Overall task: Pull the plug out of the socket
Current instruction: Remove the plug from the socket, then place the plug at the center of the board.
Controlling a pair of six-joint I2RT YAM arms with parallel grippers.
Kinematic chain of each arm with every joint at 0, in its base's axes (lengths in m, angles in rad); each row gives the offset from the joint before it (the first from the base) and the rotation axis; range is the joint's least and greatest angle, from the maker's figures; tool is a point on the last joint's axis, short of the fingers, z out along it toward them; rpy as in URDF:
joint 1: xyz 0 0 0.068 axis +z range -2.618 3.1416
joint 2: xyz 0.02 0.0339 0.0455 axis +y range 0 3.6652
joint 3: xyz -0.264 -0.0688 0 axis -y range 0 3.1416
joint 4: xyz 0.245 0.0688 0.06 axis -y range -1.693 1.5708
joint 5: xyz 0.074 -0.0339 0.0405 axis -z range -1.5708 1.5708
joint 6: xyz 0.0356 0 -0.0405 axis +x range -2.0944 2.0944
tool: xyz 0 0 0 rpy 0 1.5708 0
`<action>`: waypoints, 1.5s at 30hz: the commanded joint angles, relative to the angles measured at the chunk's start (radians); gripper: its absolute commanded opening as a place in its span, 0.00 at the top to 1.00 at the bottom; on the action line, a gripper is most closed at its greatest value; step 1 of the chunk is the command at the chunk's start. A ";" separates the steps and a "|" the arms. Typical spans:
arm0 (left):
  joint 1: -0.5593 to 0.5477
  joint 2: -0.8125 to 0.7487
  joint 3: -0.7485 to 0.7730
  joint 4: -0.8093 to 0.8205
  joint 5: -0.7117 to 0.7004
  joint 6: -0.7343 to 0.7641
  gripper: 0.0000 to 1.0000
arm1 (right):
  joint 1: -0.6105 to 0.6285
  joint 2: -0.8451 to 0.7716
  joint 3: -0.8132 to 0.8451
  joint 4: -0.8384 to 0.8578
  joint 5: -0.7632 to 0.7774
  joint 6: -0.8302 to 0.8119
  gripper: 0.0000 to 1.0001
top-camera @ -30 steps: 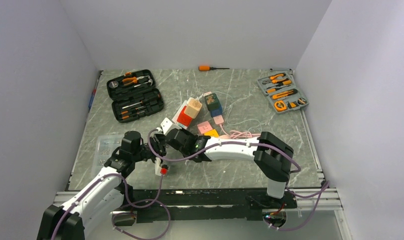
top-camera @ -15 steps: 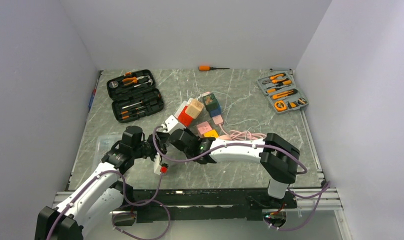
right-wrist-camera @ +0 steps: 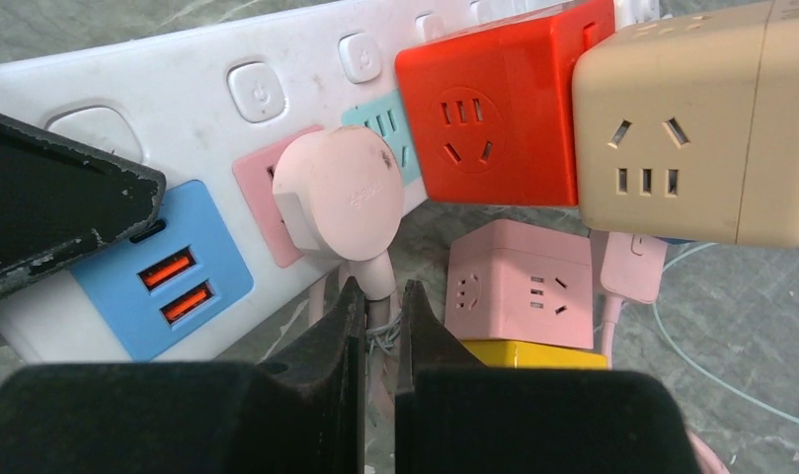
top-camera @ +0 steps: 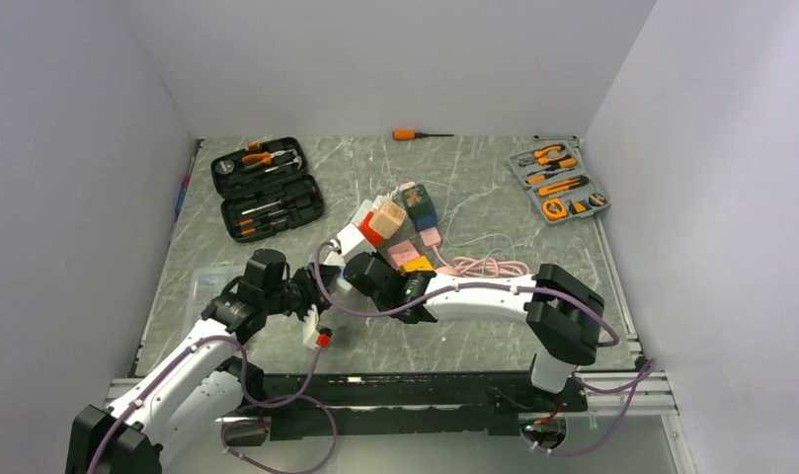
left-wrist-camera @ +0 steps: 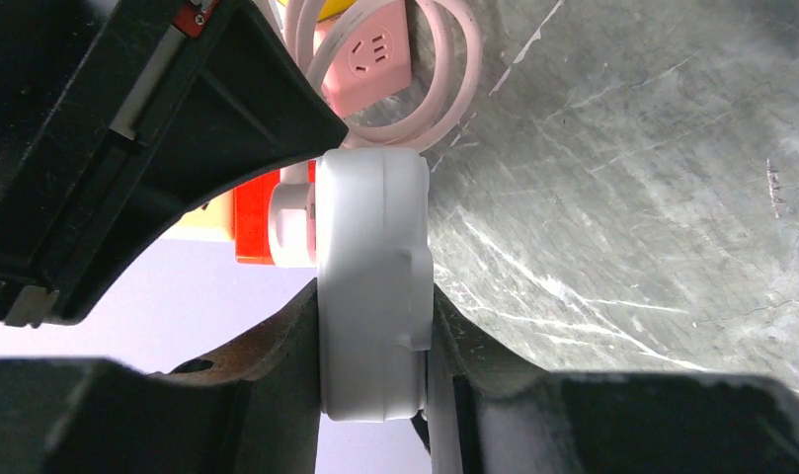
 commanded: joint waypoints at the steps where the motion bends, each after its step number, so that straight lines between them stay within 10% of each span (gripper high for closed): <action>1: -0.002 0.022 -0.011 -0.301 -0.031 -0.047 1.00 | -0.096 -0.113 -0.006 0.105 0.278 0.029 1.00; 28: -0.007 0.010 -0.082 -0.218 -0.067 -0.127 0.98 | -0.072 -0.202 -0.111 -0.016 0.337 0.212 1.00; 37: -0.007 0.043 -0.071 -0.171 -0.128 -0.286 0.21 | 0.041 -0.245 -0.216 -0.074 0.223 0.282 1.00; 45: -0.007 0.029 -0.045 -0.208 -0.099 -0.419 0.01 | 0.131 -0.239 -0.253 -0.125 0.125 0.398 1.00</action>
